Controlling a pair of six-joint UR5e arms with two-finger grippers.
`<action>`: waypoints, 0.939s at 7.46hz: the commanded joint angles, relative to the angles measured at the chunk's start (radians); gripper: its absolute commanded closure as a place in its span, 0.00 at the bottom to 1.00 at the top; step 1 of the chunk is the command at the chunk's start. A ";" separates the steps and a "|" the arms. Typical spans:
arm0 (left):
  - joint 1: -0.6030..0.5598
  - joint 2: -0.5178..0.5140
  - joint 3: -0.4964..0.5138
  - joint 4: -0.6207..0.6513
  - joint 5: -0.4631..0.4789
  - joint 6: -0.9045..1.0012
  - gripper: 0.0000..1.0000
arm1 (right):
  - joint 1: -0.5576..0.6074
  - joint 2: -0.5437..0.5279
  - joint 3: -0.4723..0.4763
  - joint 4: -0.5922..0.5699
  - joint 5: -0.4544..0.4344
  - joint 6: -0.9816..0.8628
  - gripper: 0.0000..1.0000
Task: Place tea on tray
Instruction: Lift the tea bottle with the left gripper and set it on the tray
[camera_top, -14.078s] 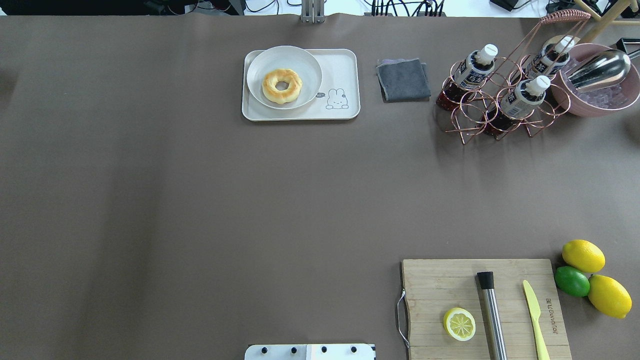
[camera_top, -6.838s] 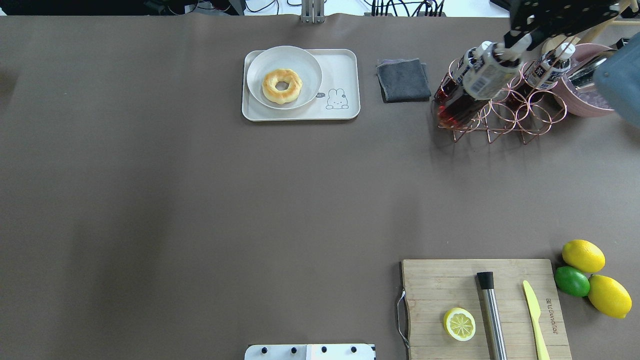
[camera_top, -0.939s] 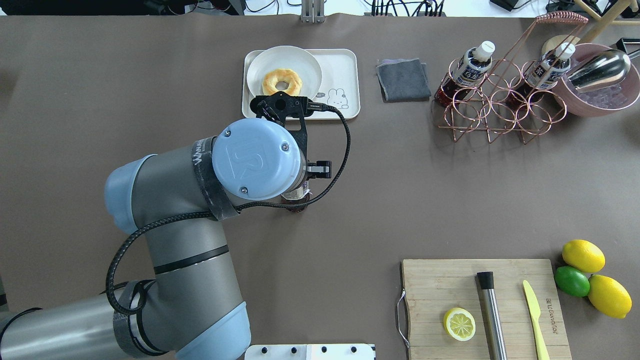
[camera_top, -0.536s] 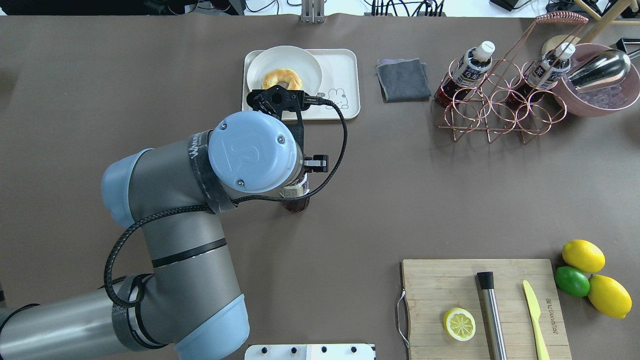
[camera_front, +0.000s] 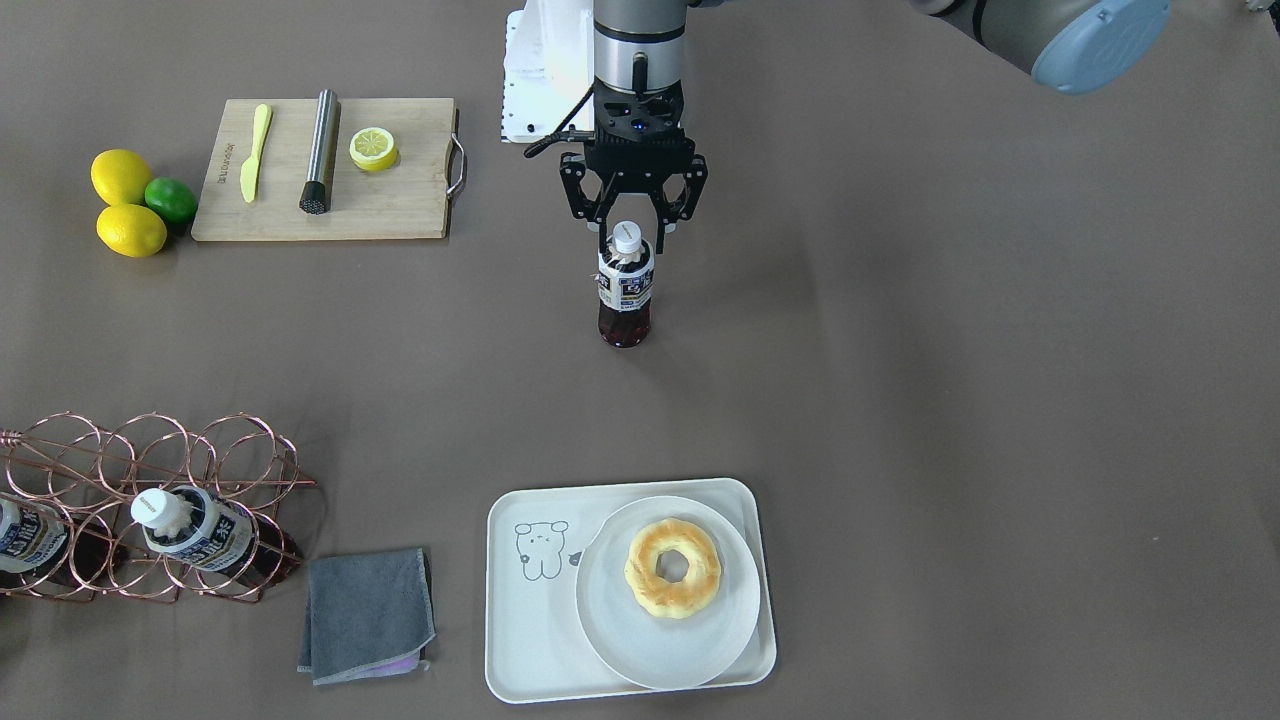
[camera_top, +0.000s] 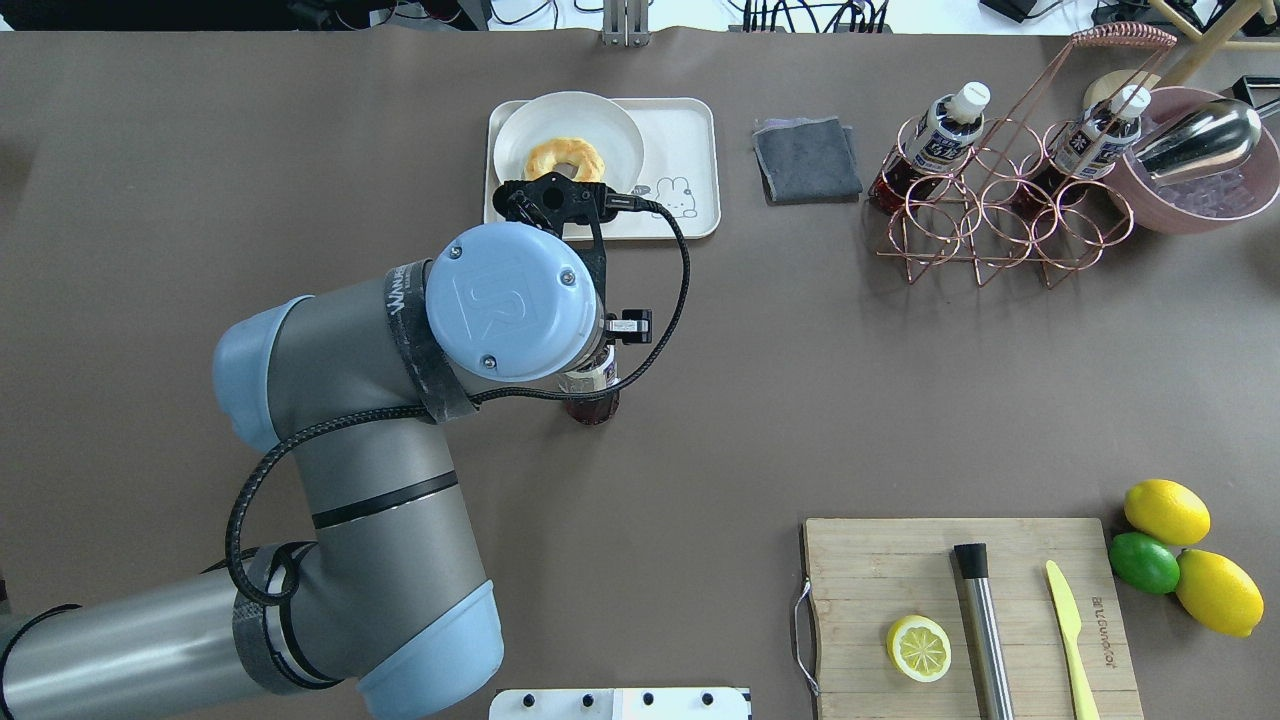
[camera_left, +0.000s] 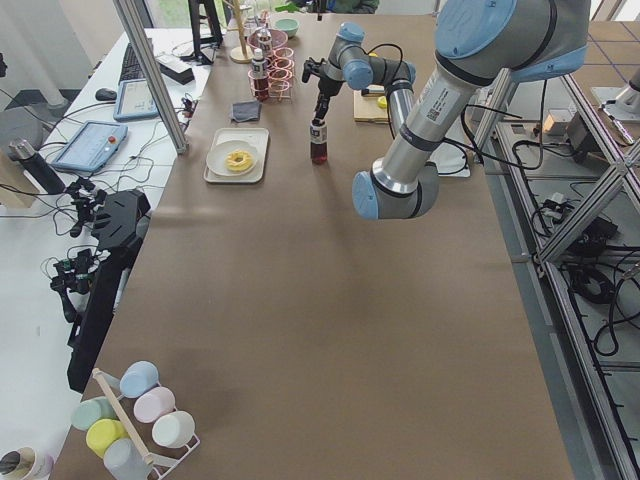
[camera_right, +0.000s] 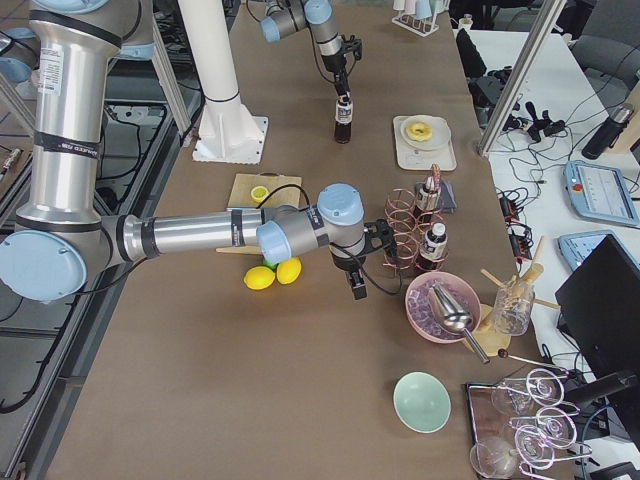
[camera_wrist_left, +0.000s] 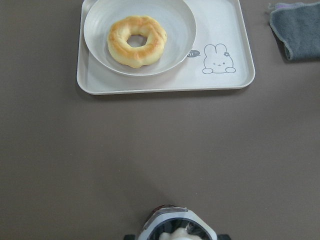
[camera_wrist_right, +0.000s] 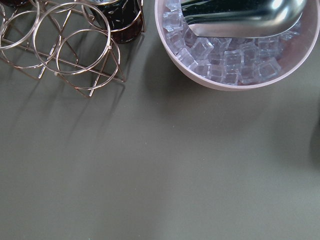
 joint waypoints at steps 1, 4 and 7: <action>0.002 -0.001 0.001 -0.002 -0.002 0.000 0.60 | 0.000 -0.001 -0.001 -0.002 0.000 0.001 0.00; 0.002 -0.004 -0.025 -0.003 -0.008 0.006 1.00 | 0.002 -0.001 0.001 -0.002 0.000 0.001 0.00; -0.065 -0.038 -0.024 0.008 -0.011 0.006 1.00 | 0.003 -0.001 0.001 -0.003 0.000 0.002 0.00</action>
